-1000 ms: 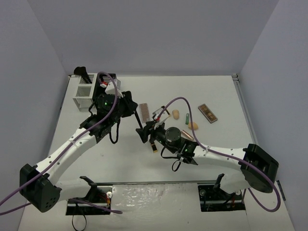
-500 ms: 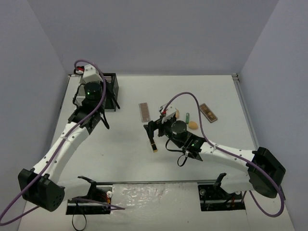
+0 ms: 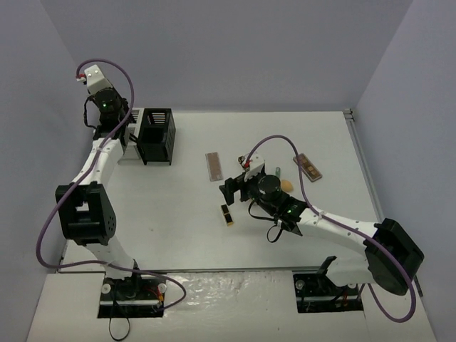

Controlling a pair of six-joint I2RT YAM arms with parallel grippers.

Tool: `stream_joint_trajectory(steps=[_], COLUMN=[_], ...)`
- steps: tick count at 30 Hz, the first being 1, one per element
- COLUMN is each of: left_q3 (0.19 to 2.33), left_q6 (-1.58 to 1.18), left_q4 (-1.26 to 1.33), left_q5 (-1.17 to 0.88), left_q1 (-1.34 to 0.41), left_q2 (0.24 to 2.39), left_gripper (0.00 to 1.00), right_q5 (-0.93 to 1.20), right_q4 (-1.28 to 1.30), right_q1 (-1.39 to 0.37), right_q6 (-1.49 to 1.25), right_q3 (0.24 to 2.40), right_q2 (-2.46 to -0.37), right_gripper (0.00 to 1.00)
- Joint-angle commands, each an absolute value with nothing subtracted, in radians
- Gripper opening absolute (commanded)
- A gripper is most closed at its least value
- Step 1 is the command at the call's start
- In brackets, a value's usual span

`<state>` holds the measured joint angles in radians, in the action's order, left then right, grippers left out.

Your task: Organize the makeup

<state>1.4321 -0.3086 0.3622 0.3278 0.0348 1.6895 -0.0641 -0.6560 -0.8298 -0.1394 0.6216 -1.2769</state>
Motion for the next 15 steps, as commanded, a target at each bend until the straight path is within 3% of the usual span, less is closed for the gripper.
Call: stream_joint_trajectory(steps=[1, 7, 15], left_q3=[1.609, 1.774, 1.795], left_q6=[-0.234, -0.217, -0.238], left_q4=[0.577, 0.524, 0.487], left_q5=[0.314, 0.301, 0.251], left_q1=[0.076, 0.104, 0.104], left_q2=[1.785, 1.969, 2.072], left_gripper=[0.00, 0.00, 0.00], right_q5=[-0.004, 0.035, 0.048], right_q4=[-0.733, -0.753, -0.757], right_q1=[-0.807, -0.793, -0.782], right_q6=[-0.120, -0.116, -0.120], right_q3=[0.653, 0.653, 0.647], right_q2=[-1.335, -1.368, -1.391], right_gripper=[1.00, 1.00, 1.00])
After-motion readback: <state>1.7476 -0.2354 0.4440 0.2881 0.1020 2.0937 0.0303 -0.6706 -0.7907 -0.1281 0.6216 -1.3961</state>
